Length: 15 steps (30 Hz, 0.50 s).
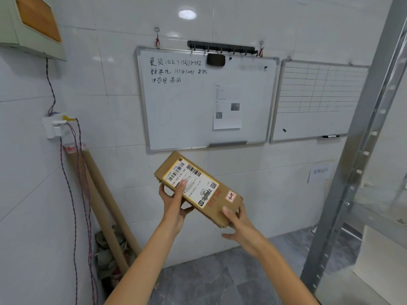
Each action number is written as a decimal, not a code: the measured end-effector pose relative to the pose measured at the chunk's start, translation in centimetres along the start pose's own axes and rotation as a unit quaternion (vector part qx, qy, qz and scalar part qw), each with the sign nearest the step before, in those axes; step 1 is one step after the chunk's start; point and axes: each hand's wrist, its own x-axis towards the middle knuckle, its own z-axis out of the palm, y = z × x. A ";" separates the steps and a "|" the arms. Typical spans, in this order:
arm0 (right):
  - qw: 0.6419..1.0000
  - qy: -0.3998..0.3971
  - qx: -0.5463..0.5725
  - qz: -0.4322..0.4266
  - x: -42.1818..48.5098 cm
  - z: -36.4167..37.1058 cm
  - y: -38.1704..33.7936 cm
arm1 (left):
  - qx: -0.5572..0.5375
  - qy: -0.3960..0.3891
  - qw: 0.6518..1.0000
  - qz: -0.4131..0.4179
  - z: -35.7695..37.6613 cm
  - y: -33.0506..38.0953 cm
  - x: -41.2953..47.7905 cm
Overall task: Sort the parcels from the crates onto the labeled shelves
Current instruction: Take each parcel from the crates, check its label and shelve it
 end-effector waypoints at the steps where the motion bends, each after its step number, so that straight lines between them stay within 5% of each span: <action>1: 1.000 0.029 0.007 -0.005 0.0 -0.1 0.1 | -0.001 -0.003 1.000 -0.004 0.0 -0.3 -0.2; 7: 0.996 0.086 0.005 -0.040 -0.4 -2.2 -0.5 | 0.063 -0.003 0.998 -0.006 -1.8 0.5 0.9; 15: 0.996 0.063 -0.032 -0.062 -1.3 -6.7 -2.2 | 0.303 -0.213 0.920 -0.128 -5.3 4.3 2.0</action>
